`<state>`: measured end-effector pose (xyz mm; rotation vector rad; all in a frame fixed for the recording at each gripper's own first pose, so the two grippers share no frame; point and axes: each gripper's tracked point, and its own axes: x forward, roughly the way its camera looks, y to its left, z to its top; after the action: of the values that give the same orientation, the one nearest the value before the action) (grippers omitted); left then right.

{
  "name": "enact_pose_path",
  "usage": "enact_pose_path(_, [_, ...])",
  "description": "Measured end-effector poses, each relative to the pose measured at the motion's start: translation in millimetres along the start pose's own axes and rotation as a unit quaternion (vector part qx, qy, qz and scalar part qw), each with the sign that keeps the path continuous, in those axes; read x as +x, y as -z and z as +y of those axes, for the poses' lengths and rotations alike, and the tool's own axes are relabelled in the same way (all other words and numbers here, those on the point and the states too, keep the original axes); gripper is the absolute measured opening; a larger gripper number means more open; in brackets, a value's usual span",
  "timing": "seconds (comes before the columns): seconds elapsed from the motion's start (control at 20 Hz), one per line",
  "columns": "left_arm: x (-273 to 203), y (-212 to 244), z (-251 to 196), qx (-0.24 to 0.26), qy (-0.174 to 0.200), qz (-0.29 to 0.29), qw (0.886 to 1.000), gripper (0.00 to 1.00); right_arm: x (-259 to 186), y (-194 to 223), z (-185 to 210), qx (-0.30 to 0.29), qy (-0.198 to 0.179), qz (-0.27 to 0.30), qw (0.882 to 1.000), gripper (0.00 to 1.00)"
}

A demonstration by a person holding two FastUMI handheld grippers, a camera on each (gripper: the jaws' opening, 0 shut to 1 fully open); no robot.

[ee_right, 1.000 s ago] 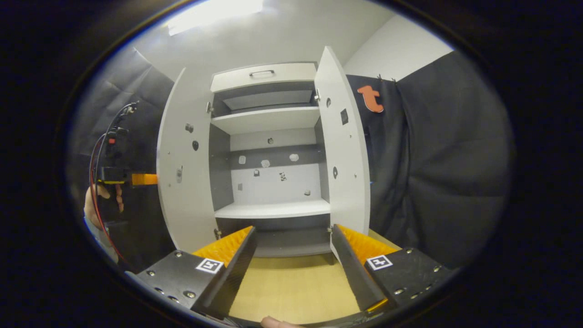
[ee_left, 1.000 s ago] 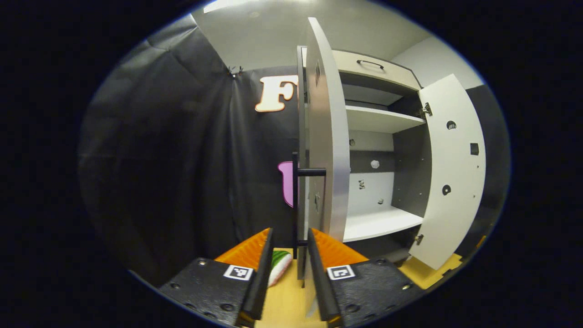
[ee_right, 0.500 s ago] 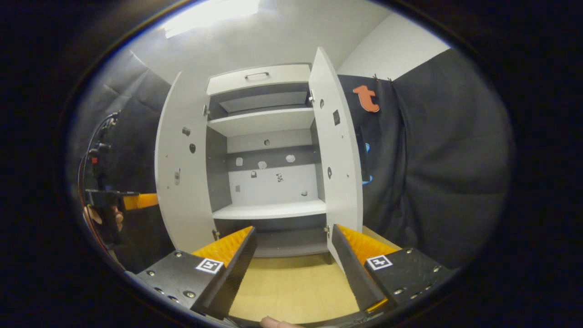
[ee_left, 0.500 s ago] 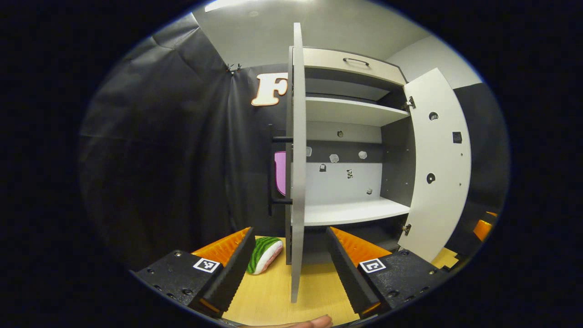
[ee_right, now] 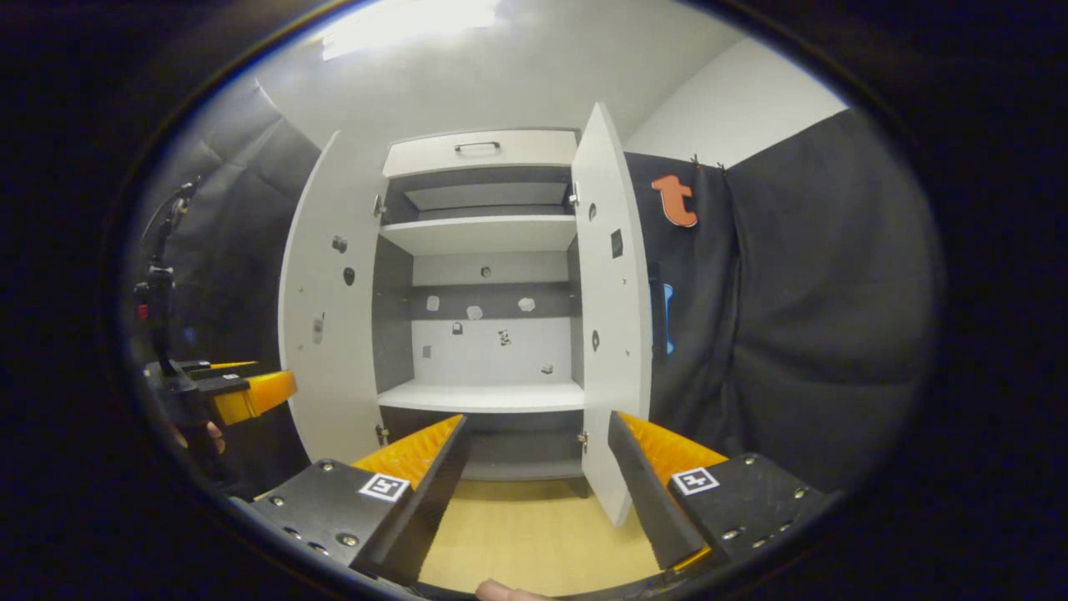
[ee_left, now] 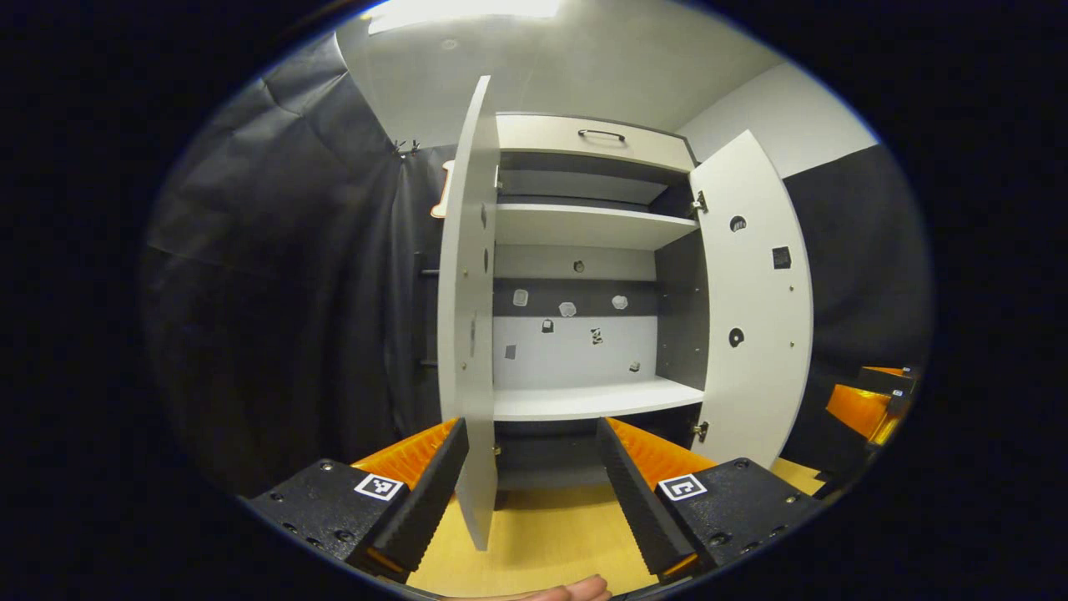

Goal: Open the right door of the double-door shoe cabinet with the right hand, and open the left door with the left hand.

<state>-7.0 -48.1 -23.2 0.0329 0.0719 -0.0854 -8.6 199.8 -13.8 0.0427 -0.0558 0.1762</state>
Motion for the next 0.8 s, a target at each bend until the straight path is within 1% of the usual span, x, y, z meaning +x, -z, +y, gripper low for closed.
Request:
enact_pose_path(0.05, [-2.0,0.9,-2.1,-0.006,-0.002,-0.003,1.0,0.95,1.4,-3.3,-2.2,0.001,0.002,-0.002,1.0,0.98])
enact_pose_path(0.1, [-3.5,2.1,-1.2,-0.013,-0.008,-0.008,1.0,0.93,0.7,-5.1,-5.1,0.005,0.006,-0.003,1.0,0.94])
enact_pose_path(0.15, [-4.8,4.3,-1.0,-0.02,-0.013,-0.011,1.0,0.95,0.7,-6.4,-7.5,0.008,0.01,-0.005,1.0,0.94])
enact_pose_path(0.2, [-5.4,9.6,-2.9,-0.026,-0.012,-0.005,1.0,0.93,0.4,-5.4,-6.2,0.011,0.009,-0.005,1.0,0.98])
enact_pose_path(0.25, [-6.2,12.3,-5.0,-0.03,-0.01,-0.001,0.999,0.96,0.5,-4.5,-5.3,0.013,0.003,-0.004,1.0,0.94])
enact_pose_path(0.3, [-6.2,11.5,-5.0,-0.029,-0.007,-0.002,1.0,0.96,1.1,-4.3,-6.3,0.016,0.0,-0.003,1.0,0.94])
enact_pose_path(0.4, [-5.7,4.3,-1.4,-0.022,-0.01,-0.015,1.0,0.96,2.8,-3.0,-8.1,0.019,0.003,-0.003,1.0,0.94])
enact_pose_path(0.45, [-7.2,3.9,1.0,-0.021,-0.016,-0.016,1.0,0.96,2.5,-3.8,-9.6,0.02,0.005,-0.006,1.0,0.98])
enact_pose_path(0.5, [-9.5,1.9,0.9,-0.02,-0.017,-0.019,0.999,0.96,2.1,-3.2,-10.9,0.022,0.007,-0.007,1.0,0.98])
enact_pose_path(0.65, [-14.5,0.1,-5.5,0.005,-0.002,-0.02,1.0,0.96,1.1,1.9,-17.6,0.017,0.012,0.004,1.0,0.98])
enact_pose_path(0.8, [-18.8,-1.1,-4.5,0.015,-0.003,-0.017,1.0,0.96,0.5,1.5,-22.4,0.01,0.018,0.007,1.0,0.98])
